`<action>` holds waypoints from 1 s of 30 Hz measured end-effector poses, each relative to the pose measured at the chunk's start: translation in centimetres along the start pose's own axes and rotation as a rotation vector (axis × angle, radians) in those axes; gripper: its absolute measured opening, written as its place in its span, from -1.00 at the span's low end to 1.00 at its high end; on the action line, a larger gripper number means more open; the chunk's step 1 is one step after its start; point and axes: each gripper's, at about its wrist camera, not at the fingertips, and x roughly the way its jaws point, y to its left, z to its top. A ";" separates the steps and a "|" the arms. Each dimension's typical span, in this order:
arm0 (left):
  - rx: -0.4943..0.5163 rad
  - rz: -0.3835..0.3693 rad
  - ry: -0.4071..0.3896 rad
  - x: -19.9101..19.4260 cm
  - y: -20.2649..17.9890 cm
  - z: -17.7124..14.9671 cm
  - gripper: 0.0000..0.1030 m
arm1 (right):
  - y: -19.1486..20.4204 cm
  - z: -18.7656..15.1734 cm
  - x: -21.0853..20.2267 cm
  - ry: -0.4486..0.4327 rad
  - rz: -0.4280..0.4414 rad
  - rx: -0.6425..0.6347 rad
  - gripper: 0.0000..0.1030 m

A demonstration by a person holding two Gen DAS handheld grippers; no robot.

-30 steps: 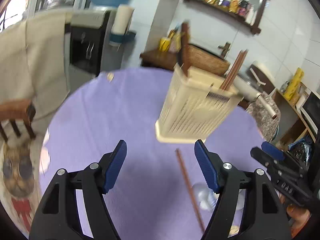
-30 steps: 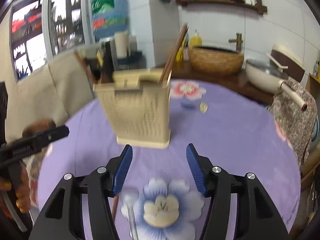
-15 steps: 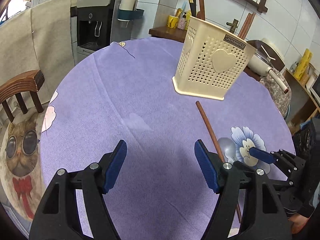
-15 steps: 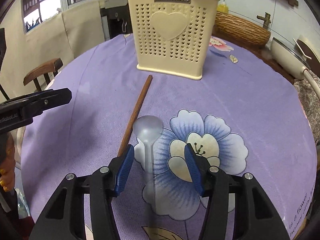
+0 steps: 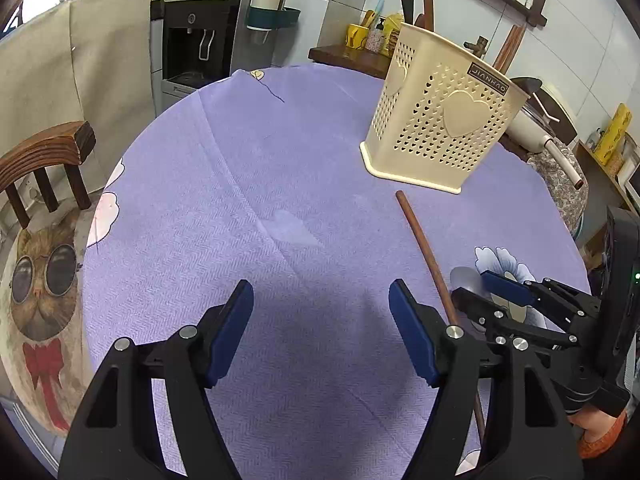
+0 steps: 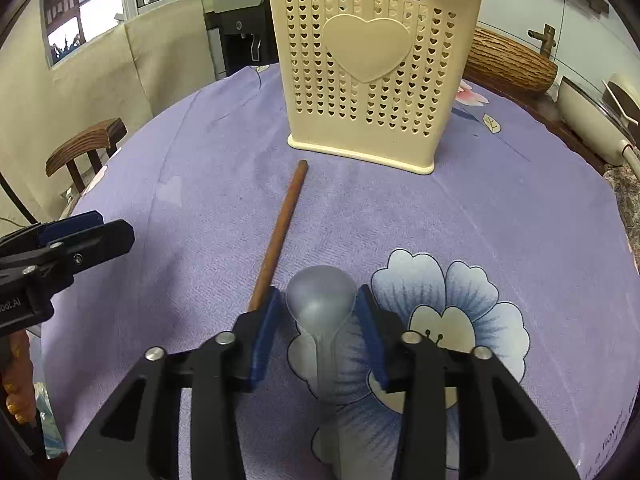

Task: Organize utensils
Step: 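Grasp the brown chopstick with the left tool while the right tool grasps the clear spoon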

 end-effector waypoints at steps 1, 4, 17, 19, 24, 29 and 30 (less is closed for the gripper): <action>0.001 -0.001 0.001 0.0 0.0 0.0 0.36 | 0.0 0.0 0.0 -0.001 0.000 0.003 -0.31; 0.007 -0.003 0.007 0.2 -0.5 0.1 0.36 | -0.4 -0.1 -0.2 -0.002 0.003 0.022 -0.32; 0.171 -0.070 0.061 3.4 -7.2 2.4 0.08 | -5.7 -2.6 -3.4 -0.059 -0.068 0.240 -0.32; 0.191 -0.069 0.088 4.7 -8.5 2.7 -0.03 | -5.8 -3.0 -3.8 -0.067 -0.067 0.244 -0.32; 0.199 -0.038 0.131 7.4 -9.7 2.9 -0.38 | -6.0 -3.3 -4.4 -0.086 -0.073 0.239 -0.32; 0.217 -0.011 0.129 8.1 -10.4 3.1 -0.58 | -6.2 -3.4 -4.6 -0.094 -0.061 0.239 -0.32; 0.218 -0.006 0.126 8.3 -10.4 3.2 -0.65 | -6.2 -3.4 -4.6 -0.096 -0.057 0.243 -0.32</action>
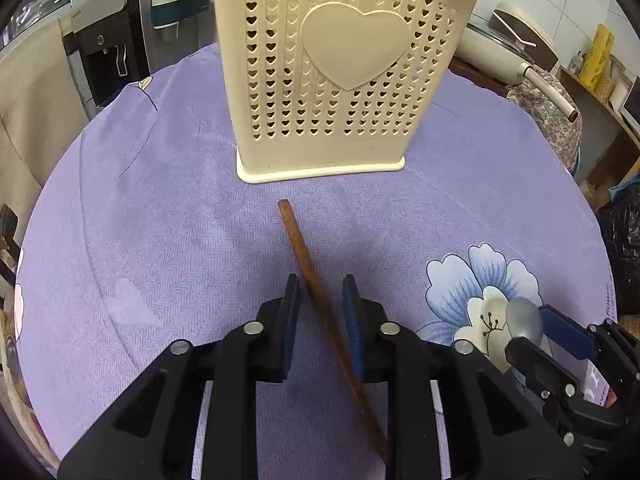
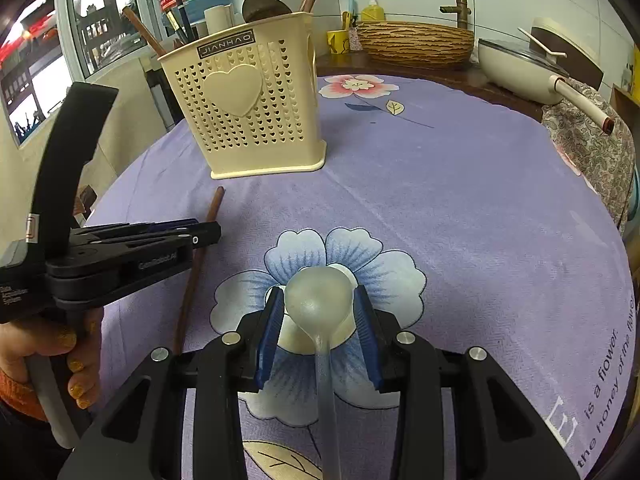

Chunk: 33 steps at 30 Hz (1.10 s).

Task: Organize utensils
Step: 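Grasp the brown chopstick with the left tool while the right tool grasps the clear spoon, then lift the chopstick and clear spoon and carry them over the holder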

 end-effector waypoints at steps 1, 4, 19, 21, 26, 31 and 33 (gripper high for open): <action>0.000 0.006 0.000 0.1 -0.1 0.2 -0.69 | -0.1 0.0 0.0 -0.001 0.005 0.004 -0.32; -0.007 0.007 0.005 0.3 0.0 0.6 -0.78 | -0.1 -0.1 -0.2 -0.005 0.009 0.007 -0.32; -0.060 -0.037 0.006 0.1 1.0 0.5 -0.85 | -0.3 -0.3 -0.9 -0.021 0.012 0.028 -0.32; -0.066 -0.044 -0.005 -0.4 1.2 0.5 -0.85 | -0.3 -0.3 -1.0 -0.026 0.013 0.027 -0.32; -0.076 -0.090 -0.043 -2.7 1.7 0.4 -0.86 | -0.3 -0.1 -1.8 -0.052 0.032 0.033 -0.32; -0.089 -0.143 -0.121 -6.9 2.5 0.4 -0.87 | -0.3 0.8 -4.1 -0.107 0.084 0.045 -0.32; -0.093 -0.163 -0.169 -9.3 3.0 0.4 -0.87 | -0.3 1.2 -5.5 -0.137 0.103 0.048 -0.32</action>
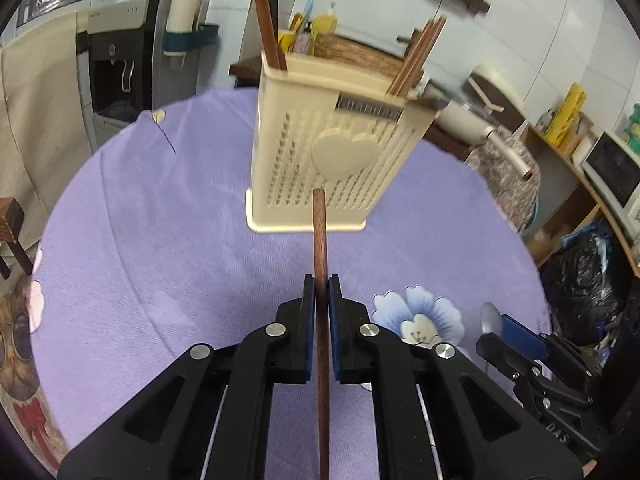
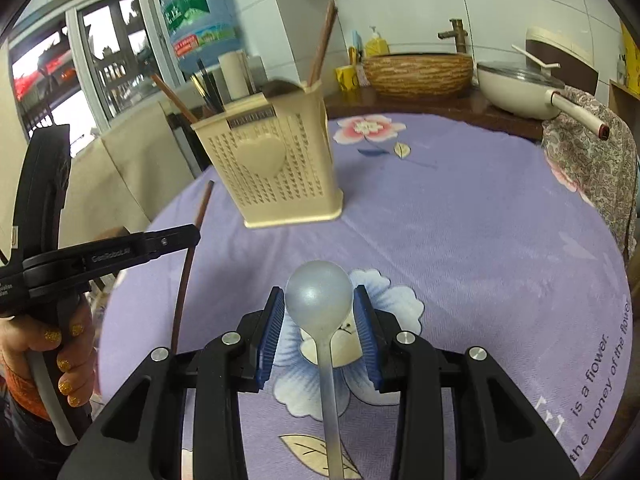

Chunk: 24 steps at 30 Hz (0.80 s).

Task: Organize utensils
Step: 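Lift the chopstick and clear spoon and carry them over the holder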

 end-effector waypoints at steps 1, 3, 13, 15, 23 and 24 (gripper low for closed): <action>0.002 -0.008 -0.022 -1.1 -0.1 0.1 -0.87 | 0.1 0.3 -0.6 -0.012 0.008 0.001 -0.32; 0.006 -0.023 -0.057 -2.9 -0.2 0.4 -0.87 | 0.3 0.8 -1.9 -0.037 0.029 0.003 -0.32; 0.042 -0.053 -0.168 -8.4 -1.4 0.7 -0.87 | 1.9 1.5 -5.4 -0.114 0.033 -0.037 -0.32; 0.048 -0.047 -0.177 -8.6 -1.6 0.8 -0.87 | 1.9 1.7 -5.5 -0.117 0.046 -0.028 -0.32; 0.038 -0.055 -0.183 -8.5 -1.4 1.8 -0.87 | 1.6 2.5 -5.0 -0.126 0.103 0.019 -0.32; 0.040 -0.055 -0.184 -8.5 -1.4 2.0 -0.87 | 1.6 2.7 -4.9 -0.124 0.111 0.023 -0.32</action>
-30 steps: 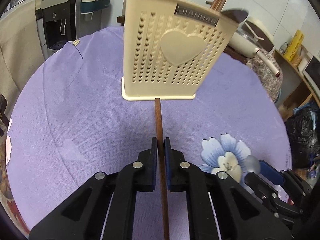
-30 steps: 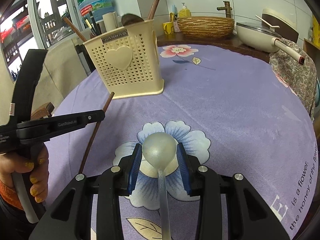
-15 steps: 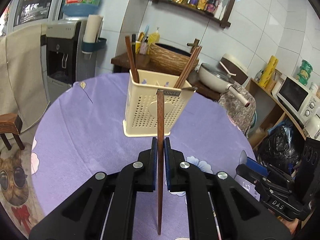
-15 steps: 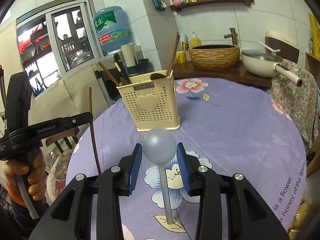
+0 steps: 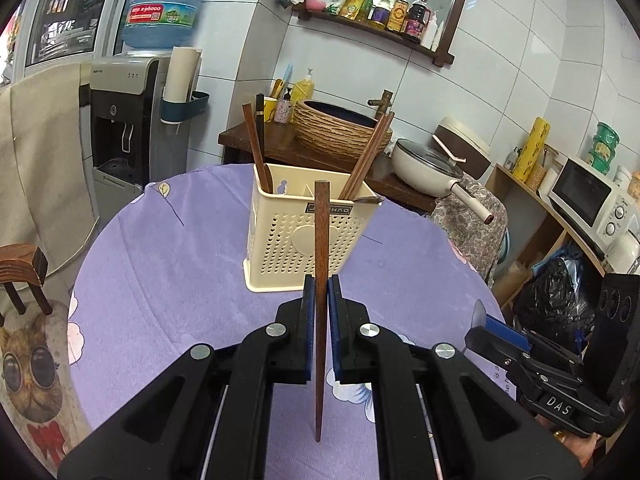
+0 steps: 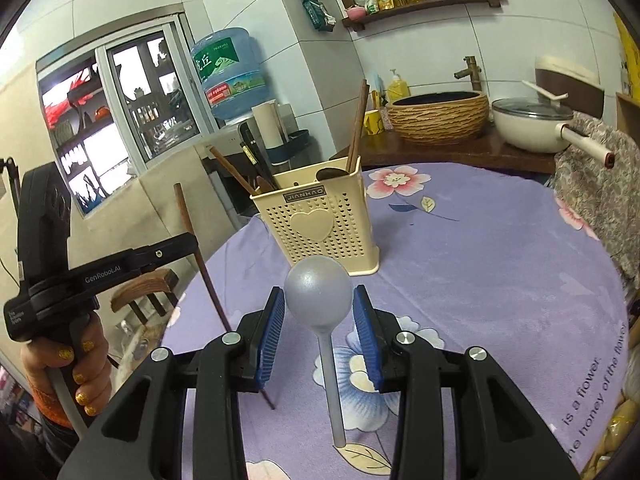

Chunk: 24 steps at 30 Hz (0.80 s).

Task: Organize utensils
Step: 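Lift the chopstick and clear spoon and carry them over the holder, then lower the chopstick and clear spoon into the beige holder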

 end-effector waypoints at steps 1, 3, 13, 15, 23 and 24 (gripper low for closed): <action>0.002 0.000 0.000 0.1 0.0 0.1 -0.87 | 0.0 0.1 0.1 0.000 0.000 -0.002 -0.32; 0.010 -0.003 -0.005 0.0 -0.2 0.5 -0.87 | 0.3 0.6 0.4 -0.006 0.002 -0.010 -0.32; 0.014 -0.040 -0.042 -0.3 -0.5 4.6 -0.87 | 2.3 6.2 1.1 -0.105 0.040 -0.059 -0.32; 0.016 -0.051 -0.062 -0.7 -0.7 6.7 -0.87 | 2.9 8.3 1.3 -0.131 0.039 -0.075 -0.32; 0.036 -0.003 -0.187 -2.7 -2.3 16.7 -0.87 | 4.9 18.6 2.5 -0.277 0.011 -0.066 -0.32; 0.027 0.003 -0.194 -2.5 -2.3 17.9 -0.87 | 5.1 19.4 2.8 -0.290 0.003 -0.068 -0.32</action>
